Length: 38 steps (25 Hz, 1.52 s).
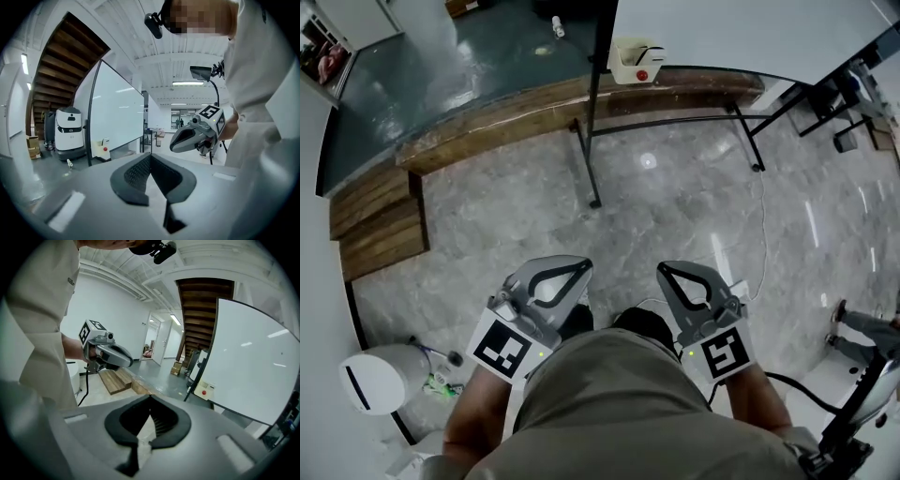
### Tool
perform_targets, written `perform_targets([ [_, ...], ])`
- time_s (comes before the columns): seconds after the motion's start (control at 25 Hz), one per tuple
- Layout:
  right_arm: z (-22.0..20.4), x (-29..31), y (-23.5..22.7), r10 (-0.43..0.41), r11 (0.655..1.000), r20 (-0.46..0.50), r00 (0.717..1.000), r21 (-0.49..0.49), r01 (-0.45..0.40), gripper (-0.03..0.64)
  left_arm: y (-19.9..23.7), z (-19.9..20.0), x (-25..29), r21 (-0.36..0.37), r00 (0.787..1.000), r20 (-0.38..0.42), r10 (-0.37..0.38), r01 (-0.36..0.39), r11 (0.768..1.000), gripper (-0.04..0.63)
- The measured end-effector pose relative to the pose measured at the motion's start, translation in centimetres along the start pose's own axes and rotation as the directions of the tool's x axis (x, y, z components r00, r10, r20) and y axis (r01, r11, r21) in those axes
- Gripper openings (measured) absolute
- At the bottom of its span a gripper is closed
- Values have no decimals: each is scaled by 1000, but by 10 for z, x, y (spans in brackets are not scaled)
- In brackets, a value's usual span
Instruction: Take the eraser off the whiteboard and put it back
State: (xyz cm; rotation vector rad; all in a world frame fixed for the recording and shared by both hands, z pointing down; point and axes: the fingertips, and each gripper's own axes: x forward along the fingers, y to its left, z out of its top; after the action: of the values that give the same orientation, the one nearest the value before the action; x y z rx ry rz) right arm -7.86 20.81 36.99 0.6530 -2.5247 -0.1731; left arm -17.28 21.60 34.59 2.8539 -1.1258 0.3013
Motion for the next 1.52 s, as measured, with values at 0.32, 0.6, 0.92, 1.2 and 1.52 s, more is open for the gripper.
perform_targets([
  [0.32,21,45,-24,-50,999,-30,998,-2,50,2,61,-1,7,-2,999,31,-33,33,999,6],
  [0.6,26,79,-69,-60,998,-18,998,-2,60,2,104,6,38,4,998,37,-44,44,999,6],
  [0.92,24,114,-148,-52,999,2,999,11,52,2,158,21,103,1,999,8,-33,33,999,6],
  [1.2,16,134,-223,-31,999,16,999,16,31,2,207,35,177,-6,1000,-24,5,-5,1000,30],
  [1.52,-12,141,-299,-31,999,17,999,32,30,2,254,33,262,71,997,-72,33,-28,997,104],
])
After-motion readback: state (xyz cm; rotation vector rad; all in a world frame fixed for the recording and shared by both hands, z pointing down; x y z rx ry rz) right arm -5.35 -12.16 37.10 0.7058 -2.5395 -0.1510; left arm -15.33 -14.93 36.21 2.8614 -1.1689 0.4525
